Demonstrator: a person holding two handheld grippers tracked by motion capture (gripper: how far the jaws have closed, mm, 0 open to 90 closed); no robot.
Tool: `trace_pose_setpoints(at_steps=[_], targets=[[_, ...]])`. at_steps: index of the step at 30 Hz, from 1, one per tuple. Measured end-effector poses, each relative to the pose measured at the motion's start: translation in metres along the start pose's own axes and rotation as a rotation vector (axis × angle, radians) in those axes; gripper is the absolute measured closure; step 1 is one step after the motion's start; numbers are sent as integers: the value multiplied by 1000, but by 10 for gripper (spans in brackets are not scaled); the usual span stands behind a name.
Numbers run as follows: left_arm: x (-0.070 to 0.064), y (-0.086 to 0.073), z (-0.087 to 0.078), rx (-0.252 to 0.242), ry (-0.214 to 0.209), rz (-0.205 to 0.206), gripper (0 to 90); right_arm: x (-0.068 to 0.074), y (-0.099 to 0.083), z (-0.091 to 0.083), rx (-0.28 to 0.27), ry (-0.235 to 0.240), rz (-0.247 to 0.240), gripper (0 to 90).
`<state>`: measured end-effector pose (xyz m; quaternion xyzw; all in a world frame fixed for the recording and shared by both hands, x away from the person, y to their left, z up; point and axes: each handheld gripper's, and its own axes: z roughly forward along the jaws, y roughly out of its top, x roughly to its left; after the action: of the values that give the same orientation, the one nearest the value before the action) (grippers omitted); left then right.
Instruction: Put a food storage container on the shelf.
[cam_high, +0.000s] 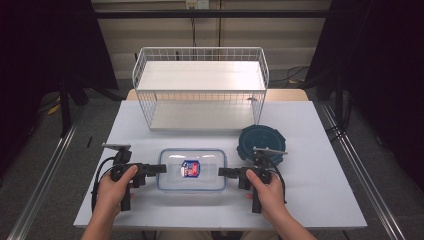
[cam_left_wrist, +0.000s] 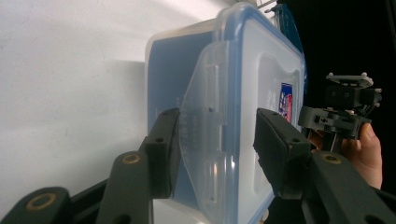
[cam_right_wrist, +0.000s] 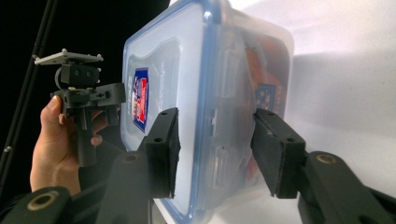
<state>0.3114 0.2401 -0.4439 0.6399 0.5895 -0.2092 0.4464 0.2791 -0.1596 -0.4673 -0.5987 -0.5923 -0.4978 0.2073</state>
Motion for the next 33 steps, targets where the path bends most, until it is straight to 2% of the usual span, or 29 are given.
trace_pose_setpoints(at_steps=[3, 4, 5, 6, 14, 18, 25, 27, 33], targets=[[-3, -1, -1, -11, -3, 13, 529, 1, 0, -2, -18, 4, 6, 561], [-5, -2, -2, -21, -1, 23, 530, 0, 0, -3, -24, 3, -7, 562], [-5, -2, -2, -21, -1, 23, 530, 1, 1, -4, -23, 6, 7, 563], [-11, -3, -4, -32, 3, 31, 531, 1, 1, -6, -23, 14, 13, 565], [-29, 1, -14, -102, -18, 59, 547, 11, 5, -15, -64, 49, -7, 567], [-42, 7, -17, -133, -27, 73, 551, 17, 11, -22, -80, 59, -7, 567], [-72, 23, -23, -131, -12, 114, 551, 33, 28, -39, -111, 64, -34, 564], [-79, 28, -24, -147, -17, 124, 551, 39, 35, -43, -120, 68, -39, 564], [-90, 40, -24, -156, -24, 137, 551, 48, 48, -51, -142, 66, -53, 563]])
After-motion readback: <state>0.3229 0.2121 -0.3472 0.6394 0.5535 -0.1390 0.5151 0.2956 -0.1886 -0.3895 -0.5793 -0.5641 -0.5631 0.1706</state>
